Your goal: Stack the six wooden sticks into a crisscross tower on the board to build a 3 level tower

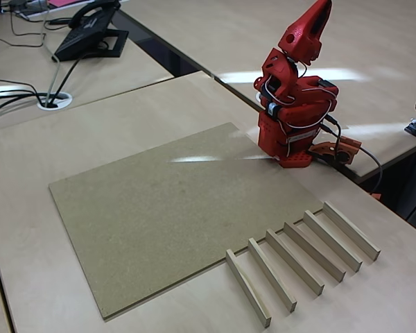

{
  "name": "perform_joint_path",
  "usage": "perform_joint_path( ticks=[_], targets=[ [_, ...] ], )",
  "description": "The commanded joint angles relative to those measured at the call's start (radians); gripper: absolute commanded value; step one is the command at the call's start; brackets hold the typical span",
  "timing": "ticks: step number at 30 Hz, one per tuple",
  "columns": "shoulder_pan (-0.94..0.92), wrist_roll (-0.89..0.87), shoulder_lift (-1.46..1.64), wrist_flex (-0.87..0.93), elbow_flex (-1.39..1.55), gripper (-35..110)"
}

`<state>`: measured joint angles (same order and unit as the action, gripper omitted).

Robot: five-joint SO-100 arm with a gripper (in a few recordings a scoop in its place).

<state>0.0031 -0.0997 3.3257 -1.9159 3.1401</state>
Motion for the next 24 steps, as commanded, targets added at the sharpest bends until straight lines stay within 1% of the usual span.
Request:
perform_joint_path(
  ticks=[1,24],
  targets=[
    [0.000,-0.020,-0.005,-0.018,0.002,0],
    [0.000,-0.020,-0.005,-0.018,0.002,0]
  ],
)
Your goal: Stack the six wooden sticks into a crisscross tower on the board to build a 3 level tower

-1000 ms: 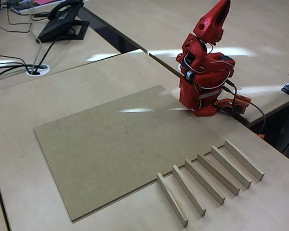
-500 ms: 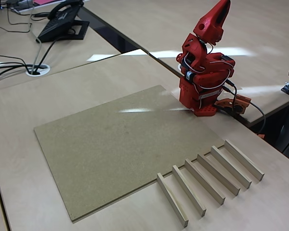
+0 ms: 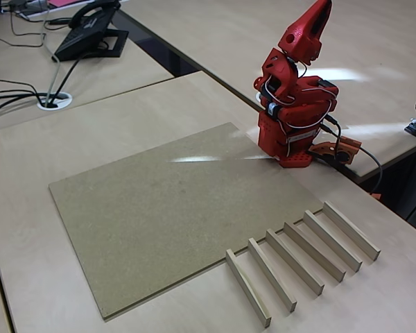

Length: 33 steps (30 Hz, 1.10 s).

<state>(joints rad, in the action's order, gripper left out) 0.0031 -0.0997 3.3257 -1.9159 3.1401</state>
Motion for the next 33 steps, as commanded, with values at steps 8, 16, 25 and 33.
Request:
perform_joint_path(
  ticks=[8,16,25,33],
  targets=[
    [-0.002,-0.003,-0.005,-0.018,0.002,0],
    [-0.002,-0.275,-0.005,-0.021,0.002,0],
    [-0.005,-0.980,-0.003,0.130,0.002,0],
    [-0.155,-1.592,-0.003,0.396,-0.026,0]
  ],
)
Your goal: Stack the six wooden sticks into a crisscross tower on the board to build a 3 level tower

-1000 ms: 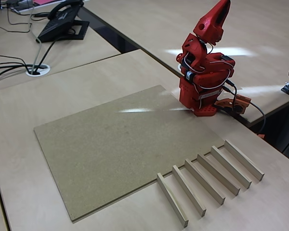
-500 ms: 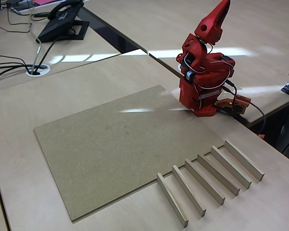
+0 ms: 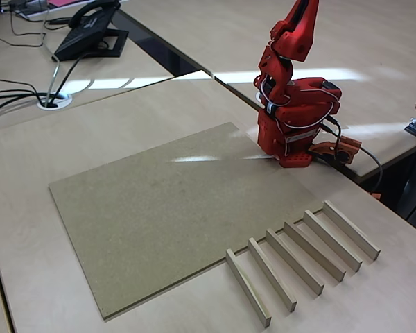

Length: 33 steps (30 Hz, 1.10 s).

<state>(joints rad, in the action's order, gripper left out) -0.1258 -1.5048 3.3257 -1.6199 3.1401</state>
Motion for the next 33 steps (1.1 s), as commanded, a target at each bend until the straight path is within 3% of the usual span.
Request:
perform_joint_path(
  ticks=[1,4,8,14,26,33],
  targets=[
    [-0.026,-0.236,-0.002,0.149,-0.040,0],
    [-0.006,-0.334,-0.002,0.316,-0.117,0],
    [0.144,-0.333,0.000,0.646,-0.308,0],
    [0.472,-0.133,-0.003,1.190,-0.626,0],
    [0.931,-0.103,-0.291,1.459,-0.788,1],
    [1.180,0.212,-0.680,1.520,-1.023,1]
  ],
)
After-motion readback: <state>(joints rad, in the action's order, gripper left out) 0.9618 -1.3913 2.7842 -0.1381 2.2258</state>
